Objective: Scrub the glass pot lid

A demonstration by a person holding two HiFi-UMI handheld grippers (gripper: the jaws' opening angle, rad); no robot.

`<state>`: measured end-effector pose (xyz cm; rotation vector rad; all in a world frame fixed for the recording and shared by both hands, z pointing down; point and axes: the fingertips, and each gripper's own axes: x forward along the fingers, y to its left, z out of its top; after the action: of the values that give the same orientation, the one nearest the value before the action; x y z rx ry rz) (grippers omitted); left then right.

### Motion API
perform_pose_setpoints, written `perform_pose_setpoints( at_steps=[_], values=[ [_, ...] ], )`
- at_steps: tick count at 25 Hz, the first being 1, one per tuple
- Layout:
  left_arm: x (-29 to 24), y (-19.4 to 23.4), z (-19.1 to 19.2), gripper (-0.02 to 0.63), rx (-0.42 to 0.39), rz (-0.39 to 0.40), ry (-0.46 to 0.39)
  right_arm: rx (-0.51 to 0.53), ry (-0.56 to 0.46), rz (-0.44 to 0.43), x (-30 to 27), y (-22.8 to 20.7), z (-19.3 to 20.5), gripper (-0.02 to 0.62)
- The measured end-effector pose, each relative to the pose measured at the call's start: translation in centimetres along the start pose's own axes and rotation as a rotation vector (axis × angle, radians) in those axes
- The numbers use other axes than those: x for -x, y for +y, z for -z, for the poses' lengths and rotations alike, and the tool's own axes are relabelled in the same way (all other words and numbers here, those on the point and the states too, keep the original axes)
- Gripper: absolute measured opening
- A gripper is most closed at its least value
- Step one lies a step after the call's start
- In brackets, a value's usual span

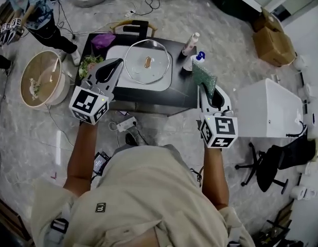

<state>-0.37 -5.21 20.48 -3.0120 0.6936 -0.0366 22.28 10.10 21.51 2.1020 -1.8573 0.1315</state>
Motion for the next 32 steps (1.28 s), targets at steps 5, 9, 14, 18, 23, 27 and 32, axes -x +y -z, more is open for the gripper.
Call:
perform_pose_setpoints(
  at_steps=[5, 9, 14, 18, 23, 27, 32],
  values=[
    [1.9, 3.7, 1.6, 0.015, 0.031, -0.058, 0.003, 0.039, 0.009, -0.054, -4.5, 2.8, -1.2, 0.091],
    [4.0, 6.3, 2.7, 0.015, 0.051, -0.122, 0.011, 0.063, 0.022, -0.116, -8.0, 5.2, -1.5, 0.091],
    [6.1, 9.3, 3.7, 0.015, 0.064, -0.213, 0.020, 0.096, 0.019, -0.195, -12.3, 7.5, -2.2, 0.091],
    [7.0, 10.3, 4.3, 0.015, 0.076, -0.263, 0.037, 0.104, 0.037, -0.247, -15.3, 8.3, -1.8, 0.091],
    [5.7, 11.6, 5.8, 0.015, 0.098, -0.296, 0.071, 0.111, 0.076, -0.282, -19.2, 8.0, -0.4, 0.091],
    [3.8, 11.7, 7.5, 0.015, 0.126, -0.299, 0.099, 0.123, 0.123, -0.307, -22.2, 7.3, 1.5, 0.091],
    [1.9, 12.2, 10.4, 0.015, 0.167, -0.298, 0.166, 0.152, 0.177, -0.327, -27.2, 6.9, 3.5, 0.091]
  ],
)
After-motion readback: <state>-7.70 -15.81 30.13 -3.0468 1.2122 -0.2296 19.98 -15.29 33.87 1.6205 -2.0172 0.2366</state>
